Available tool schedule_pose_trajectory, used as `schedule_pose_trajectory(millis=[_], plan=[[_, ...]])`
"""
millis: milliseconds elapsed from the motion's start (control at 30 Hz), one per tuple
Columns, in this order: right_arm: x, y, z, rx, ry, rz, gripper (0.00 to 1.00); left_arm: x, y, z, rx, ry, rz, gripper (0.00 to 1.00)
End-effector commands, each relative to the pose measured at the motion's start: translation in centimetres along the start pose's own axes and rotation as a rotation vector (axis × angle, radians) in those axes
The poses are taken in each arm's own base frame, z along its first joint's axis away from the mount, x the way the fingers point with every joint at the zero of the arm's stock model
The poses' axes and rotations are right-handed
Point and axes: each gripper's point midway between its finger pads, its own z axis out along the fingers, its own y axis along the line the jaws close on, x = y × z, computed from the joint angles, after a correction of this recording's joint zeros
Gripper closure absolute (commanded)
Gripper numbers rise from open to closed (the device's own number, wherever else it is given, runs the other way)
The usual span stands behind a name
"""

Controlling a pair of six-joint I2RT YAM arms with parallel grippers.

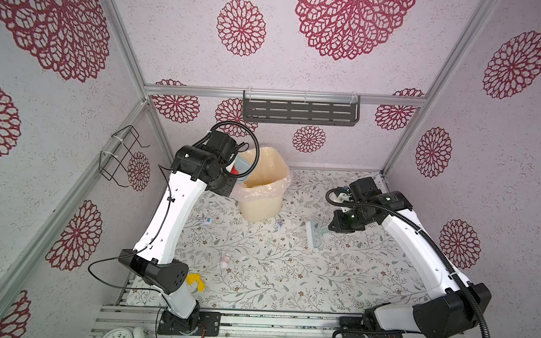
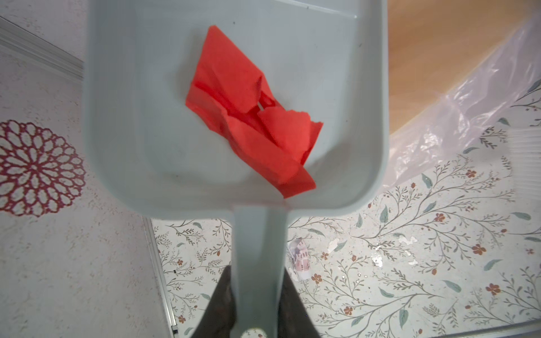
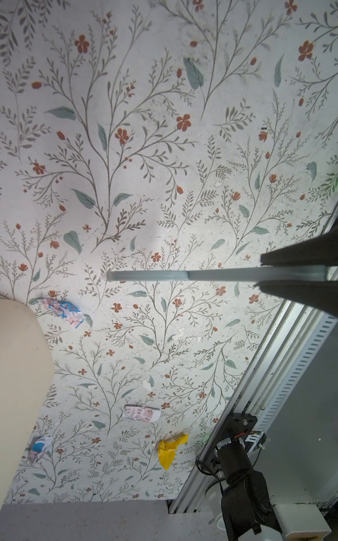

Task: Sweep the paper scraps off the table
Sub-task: 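Tilt the teal dustpan over the trash bin with the left gripper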

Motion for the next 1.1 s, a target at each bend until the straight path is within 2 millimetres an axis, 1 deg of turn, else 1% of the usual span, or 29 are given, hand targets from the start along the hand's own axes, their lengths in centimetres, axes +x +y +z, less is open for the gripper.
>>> schedule_pose_trajectory(millis=[0,200,333,433,600,733,1067], plan=[[0.1,0.4,-0.9,-0.026,-0.023,-0.016,1.00,-0.6,0.8,-0.4,-0.077,-0.013,0.068,1.00],[0.0,0.4,-0.9,-0.027,-0.020,-0.012,1.00,-0.8,0.8,0.1,-0.151,0.003,0.146,1.00],[0.0,0.5,-0.9,-0.030,-0.020,-0.012,1.00,-1.3,0.7,0.5,-0.195,0.011,0.193,1.00],[-0.1,0.5,-1.0,-0.029,-0.019,-0.014,1.00,-1.8,1.0,0.5,-0.244,0.006,0.228,1.00],[-0.1,0.6,-1.2,-0.029,-0.015,-0.019,1.00,-2.7,2.0,0.1,-0.339,-0.008,0.275,1.00],[-0.4,0.6,-1.3,-0.029,-0.015,-0.026,1.00,-3.6,2.2,0.1,-0.413,-0.010,0.330,1.00],[-0.8,0.9,-1.4,-0.040,-0.018,-0.037,1.00,-6.5,2.2,-0.5,-0.698,-0.011,0.584,1.00]])
